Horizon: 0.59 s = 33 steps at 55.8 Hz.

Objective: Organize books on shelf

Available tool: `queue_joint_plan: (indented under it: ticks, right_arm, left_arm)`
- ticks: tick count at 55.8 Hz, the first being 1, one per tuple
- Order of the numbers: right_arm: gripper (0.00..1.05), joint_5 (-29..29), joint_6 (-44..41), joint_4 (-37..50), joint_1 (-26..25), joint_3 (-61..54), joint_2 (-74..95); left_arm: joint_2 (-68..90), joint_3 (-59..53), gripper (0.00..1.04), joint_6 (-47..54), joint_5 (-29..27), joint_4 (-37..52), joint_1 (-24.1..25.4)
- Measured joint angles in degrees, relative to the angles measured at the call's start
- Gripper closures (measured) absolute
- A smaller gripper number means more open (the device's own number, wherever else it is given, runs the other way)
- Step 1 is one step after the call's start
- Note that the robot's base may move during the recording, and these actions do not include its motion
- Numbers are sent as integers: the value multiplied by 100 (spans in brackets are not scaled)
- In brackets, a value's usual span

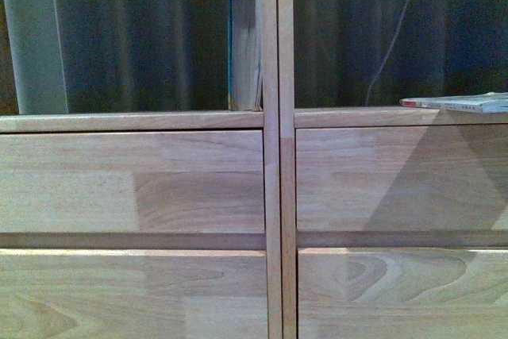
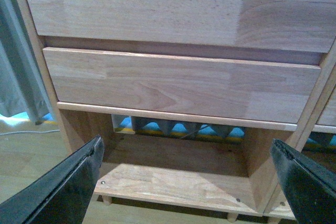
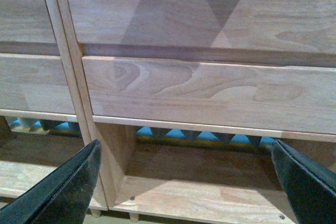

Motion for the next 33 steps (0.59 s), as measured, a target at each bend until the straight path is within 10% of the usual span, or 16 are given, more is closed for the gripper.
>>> queue_joint_plan:
  ticks: [8, 33]
  right_arm:
    - [7, -970, 1110, 1213, -109, 780, 1104]
    - [7, 885, 5261, 3248, 570, 4063, 5473]
  left_arm:
    - [-2, 0, 7, 0, 2, 0, 0]
    - [0, 0, 7, 0, 0, 0, 0]
